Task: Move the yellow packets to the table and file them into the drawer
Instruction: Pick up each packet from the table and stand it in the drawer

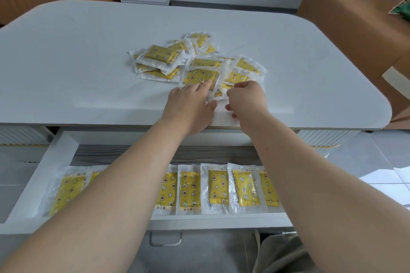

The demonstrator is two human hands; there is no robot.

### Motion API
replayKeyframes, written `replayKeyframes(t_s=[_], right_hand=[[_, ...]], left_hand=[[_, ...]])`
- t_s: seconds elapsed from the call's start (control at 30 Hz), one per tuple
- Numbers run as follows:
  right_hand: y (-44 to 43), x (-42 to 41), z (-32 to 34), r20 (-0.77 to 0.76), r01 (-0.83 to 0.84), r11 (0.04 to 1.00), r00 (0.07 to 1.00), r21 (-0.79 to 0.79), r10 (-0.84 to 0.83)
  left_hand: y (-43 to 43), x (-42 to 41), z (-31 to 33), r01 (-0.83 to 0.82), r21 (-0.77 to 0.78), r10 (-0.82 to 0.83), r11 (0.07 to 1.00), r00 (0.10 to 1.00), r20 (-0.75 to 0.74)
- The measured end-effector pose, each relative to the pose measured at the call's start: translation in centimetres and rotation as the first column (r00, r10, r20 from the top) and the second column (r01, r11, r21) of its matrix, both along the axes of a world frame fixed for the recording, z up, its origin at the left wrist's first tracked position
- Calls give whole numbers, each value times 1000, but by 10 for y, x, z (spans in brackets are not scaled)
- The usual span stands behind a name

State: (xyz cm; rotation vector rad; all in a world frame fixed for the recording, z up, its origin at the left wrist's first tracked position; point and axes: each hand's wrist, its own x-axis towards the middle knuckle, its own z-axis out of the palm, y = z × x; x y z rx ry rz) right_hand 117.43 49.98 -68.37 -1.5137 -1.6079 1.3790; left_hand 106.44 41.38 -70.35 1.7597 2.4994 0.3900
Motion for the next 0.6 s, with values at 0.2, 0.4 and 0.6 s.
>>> replayKeyframes(t_s=[0.2,0.4,0.6], right_hand=[[-4,4,1,47,-7,997,999,73,3],[-21,9,-2,479,-378,783,870,493,118],[-30,2,-13,818,-745,590,526,311,232]], left_hand=[[-27,-2,2,79,35,-74,996,990,-123],[-61,-5,1,143,37,-140,989,988,-60],[-81,-2,12,79,50,-76,996,995,-71]])
